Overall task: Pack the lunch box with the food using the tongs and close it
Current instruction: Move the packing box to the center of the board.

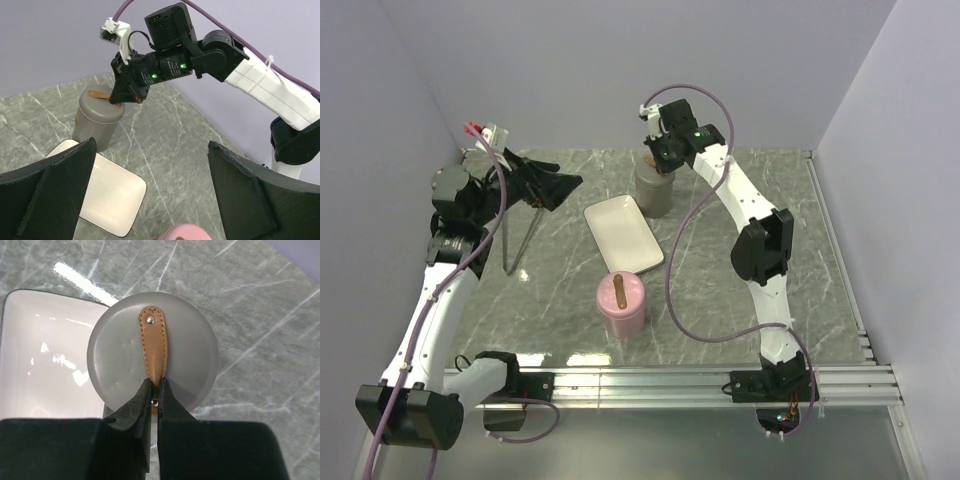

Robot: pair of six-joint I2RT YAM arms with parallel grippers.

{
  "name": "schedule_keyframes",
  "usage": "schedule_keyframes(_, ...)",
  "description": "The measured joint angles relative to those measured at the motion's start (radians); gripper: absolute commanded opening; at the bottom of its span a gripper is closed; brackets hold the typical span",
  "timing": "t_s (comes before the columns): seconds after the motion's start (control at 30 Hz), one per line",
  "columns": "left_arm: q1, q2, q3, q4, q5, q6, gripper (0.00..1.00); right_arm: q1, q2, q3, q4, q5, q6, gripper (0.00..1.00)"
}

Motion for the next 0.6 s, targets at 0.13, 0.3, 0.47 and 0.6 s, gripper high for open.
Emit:
schedule_keyframes(0.13, 0.000, -0.007, -0.007, -0.004, 0.000, 0.004, 1.00, -0.026, 0.011, 0.007, 0.004, -0.051, 0.026, 0.00)
schedule_keyframes(0.3, 0.000, -0.014, -0.018, -0.003, 0.000, 0.006, 0.99, -0.044, 0.014, 0.009, 0.005, -0.098, 0.045, 0.00)
schedule_keyframes(0.47, 0.000, -0.014, -0.020, -0.003, 0.000, 0.006, 0.99, -0.045, 0.014, 0.009, 0.005, -0.099, 0.041, 0.00)
schedule_keyframes(0.6, 0.000, -0.014, -0.023, -0.002, 0.000, 0.003, 0.99, -0.045, 0.014, 0.009, 0.001, -0.097, 0.027, 0.00)
